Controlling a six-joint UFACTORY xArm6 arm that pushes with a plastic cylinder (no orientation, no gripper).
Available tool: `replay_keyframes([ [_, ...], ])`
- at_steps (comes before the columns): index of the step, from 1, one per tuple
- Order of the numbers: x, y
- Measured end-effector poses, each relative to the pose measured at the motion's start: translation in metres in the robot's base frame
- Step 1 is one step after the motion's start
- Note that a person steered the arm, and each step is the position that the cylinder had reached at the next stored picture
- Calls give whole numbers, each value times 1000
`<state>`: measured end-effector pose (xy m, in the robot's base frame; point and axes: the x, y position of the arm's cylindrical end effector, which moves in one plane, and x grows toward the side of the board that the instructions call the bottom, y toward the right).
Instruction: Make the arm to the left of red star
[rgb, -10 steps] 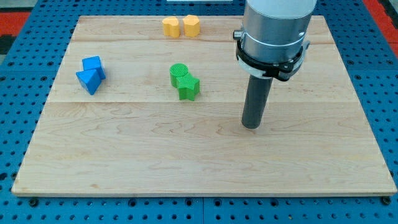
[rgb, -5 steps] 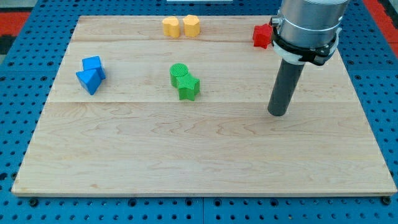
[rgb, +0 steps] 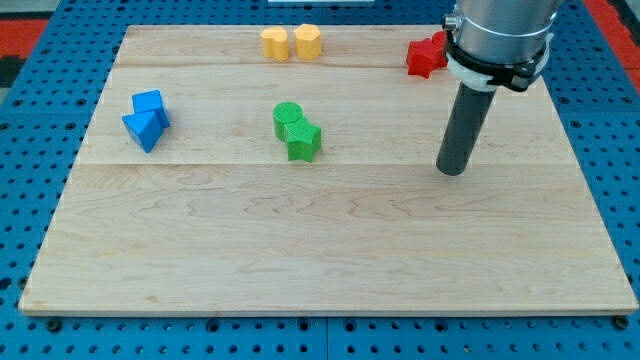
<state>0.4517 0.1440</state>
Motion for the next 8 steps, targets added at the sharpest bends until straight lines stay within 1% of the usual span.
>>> replay_keyframes([
  [2,-4,2],
  [3,-21,2],
  [4,-65,0],
  [5,-113,-58],
  [6,-148,-108],
  [8,-176,-106],
])
